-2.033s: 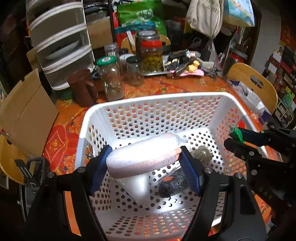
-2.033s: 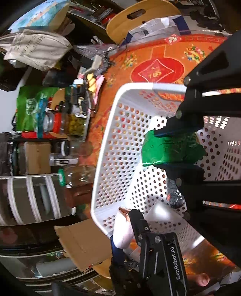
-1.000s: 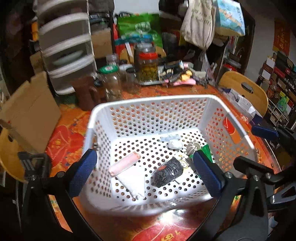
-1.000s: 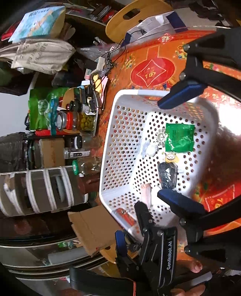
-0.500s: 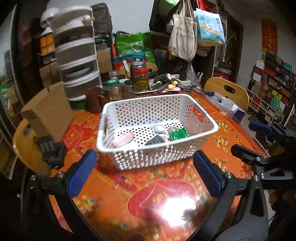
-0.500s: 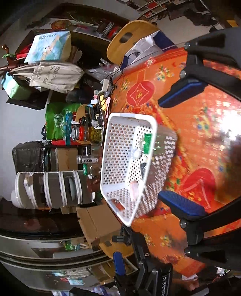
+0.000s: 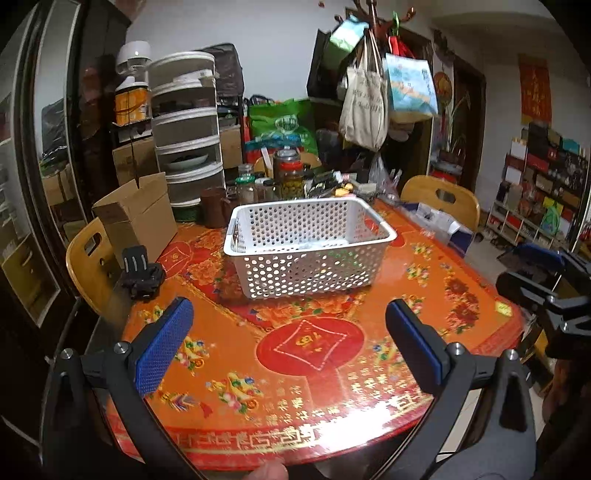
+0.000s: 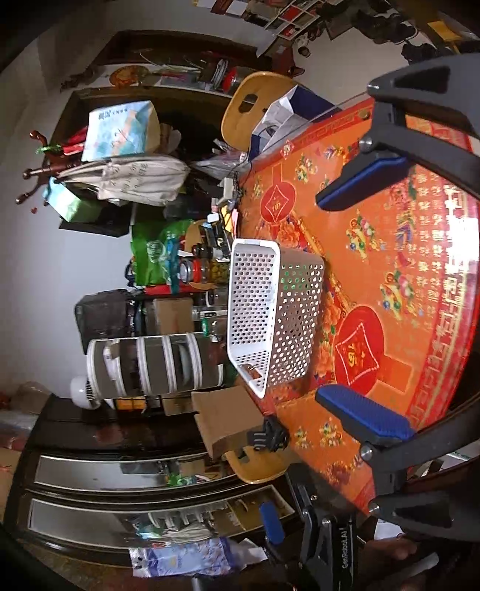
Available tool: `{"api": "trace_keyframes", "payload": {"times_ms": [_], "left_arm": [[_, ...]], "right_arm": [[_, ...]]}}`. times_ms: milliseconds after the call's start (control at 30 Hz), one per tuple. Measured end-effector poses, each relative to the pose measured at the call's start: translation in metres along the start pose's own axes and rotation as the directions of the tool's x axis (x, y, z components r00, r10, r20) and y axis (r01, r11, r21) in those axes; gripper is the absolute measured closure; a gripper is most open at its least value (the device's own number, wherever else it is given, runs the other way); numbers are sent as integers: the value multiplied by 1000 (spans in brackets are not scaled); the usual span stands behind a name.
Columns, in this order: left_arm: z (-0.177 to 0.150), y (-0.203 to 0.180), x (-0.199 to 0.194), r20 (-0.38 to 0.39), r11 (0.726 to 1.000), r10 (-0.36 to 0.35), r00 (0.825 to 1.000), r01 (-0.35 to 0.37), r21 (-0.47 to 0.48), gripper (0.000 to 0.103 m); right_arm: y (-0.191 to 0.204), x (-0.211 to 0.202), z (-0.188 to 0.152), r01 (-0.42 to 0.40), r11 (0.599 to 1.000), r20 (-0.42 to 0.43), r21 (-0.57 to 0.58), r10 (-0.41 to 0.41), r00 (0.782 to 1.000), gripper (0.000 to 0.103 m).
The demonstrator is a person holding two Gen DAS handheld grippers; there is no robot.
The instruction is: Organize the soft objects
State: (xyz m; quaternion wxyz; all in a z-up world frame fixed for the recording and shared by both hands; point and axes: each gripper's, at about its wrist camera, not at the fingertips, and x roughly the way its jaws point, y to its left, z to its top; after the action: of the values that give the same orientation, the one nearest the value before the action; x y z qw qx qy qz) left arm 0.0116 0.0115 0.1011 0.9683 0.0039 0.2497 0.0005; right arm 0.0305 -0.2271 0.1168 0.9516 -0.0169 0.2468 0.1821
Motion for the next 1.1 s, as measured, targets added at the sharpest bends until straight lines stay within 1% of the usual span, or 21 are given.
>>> {"api": "trace_keyframes", "payload": {"times_ms": [133,233,367,467,633,1100], "left_arm": [[-10,-6,-26,29,1000,-13,1000,14,-28,0],[-16,-13,-34,21,999,-20,1000,20,-27,0],[-16,-21,-24,0,1000,-16,1000,16,-15,0],[-15,-23,-16,-12,1000,-21,1000,20,-20,0],[-11,-19,-4,-21,999,-23,1000,23,-27,0],[-13,-18,-1,-26,999,-34,999,33,-31,0]], "right_arm": [[8,-17,-5,35,999,7,-21,-35,999,5],[9,-16,-11,21,1000,-11,-19,-21,1000,5],[6,-7,-16,13,1000,-46,-5,-13,999,5],[6,-5,-18,24,1000,-49,-12,-25,998,5],[8,-4,-18,15,1000,-48,-17,-16,999,5],[3,-3,-16,-4,1000,-50,-7,3,999,5]]}}
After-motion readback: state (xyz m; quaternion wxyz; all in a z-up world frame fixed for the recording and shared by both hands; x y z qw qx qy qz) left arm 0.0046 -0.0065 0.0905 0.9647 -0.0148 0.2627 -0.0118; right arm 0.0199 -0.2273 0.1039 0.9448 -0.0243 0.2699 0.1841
